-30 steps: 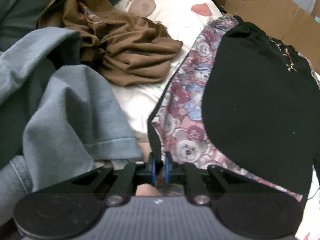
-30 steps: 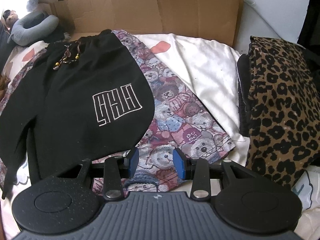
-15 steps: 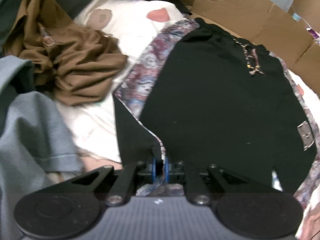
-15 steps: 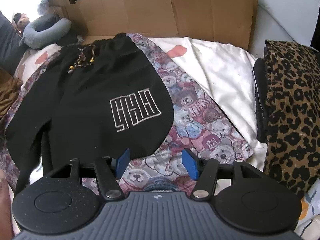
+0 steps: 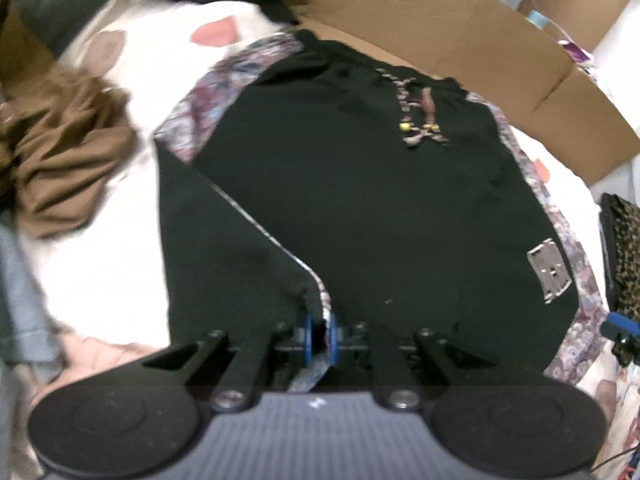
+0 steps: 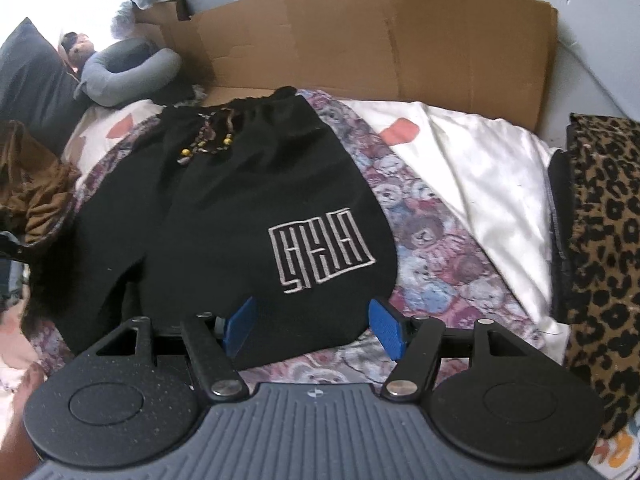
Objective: Fold clothes
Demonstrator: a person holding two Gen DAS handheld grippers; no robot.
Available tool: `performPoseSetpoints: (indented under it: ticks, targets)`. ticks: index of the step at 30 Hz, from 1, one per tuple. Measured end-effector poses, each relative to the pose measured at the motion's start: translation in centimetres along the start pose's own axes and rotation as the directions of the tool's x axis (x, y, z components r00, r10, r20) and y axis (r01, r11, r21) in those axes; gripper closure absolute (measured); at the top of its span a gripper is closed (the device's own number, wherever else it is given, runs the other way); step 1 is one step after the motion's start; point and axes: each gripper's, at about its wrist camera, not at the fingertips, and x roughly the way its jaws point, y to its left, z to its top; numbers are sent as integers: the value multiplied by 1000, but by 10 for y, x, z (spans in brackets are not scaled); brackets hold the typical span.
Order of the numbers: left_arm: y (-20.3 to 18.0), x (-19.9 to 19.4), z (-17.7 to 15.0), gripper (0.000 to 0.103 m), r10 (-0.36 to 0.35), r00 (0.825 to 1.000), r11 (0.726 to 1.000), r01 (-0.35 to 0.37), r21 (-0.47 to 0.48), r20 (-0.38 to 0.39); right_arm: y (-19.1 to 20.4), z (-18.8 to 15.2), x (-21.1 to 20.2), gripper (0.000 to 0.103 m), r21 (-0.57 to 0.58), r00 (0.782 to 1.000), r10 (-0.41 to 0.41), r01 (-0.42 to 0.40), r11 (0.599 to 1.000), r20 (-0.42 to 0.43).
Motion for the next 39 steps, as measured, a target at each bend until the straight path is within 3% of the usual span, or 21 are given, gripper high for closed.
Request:
performPoseSetpoints:
  ticks: [12, 24, 33, 36, 39]
  targets:
    - [-51, 41, 18, 95, -97, 995, 995, 97, 15, -30, 40, 7, 14, 34, -56, 989, 148, -149, 987, -28]
    - [-116, 54, 29, 95, -248, 965, 966, 253, 54, -81, 86, 11, 32, 34, -76, 951, 302, -306, 949, -67]
    - [-144, 56, 23, 95, -303, 943, 945, 316, 83, -140, 105, 10, 43, 34, -83, 949, 311, -315, 946, -53]
    - [-152, 56, 23, 95, -325, 934, 937, 339, 86, -147, 105, 12, 47, 50, -61, 955, 292, -294, 954, -43]
    - [-160, 53, 23, 95, -341, 928, 929, 357, 95, -153, 107, 12, 51, 52, -63, 962, 270, -272, 960, -36]
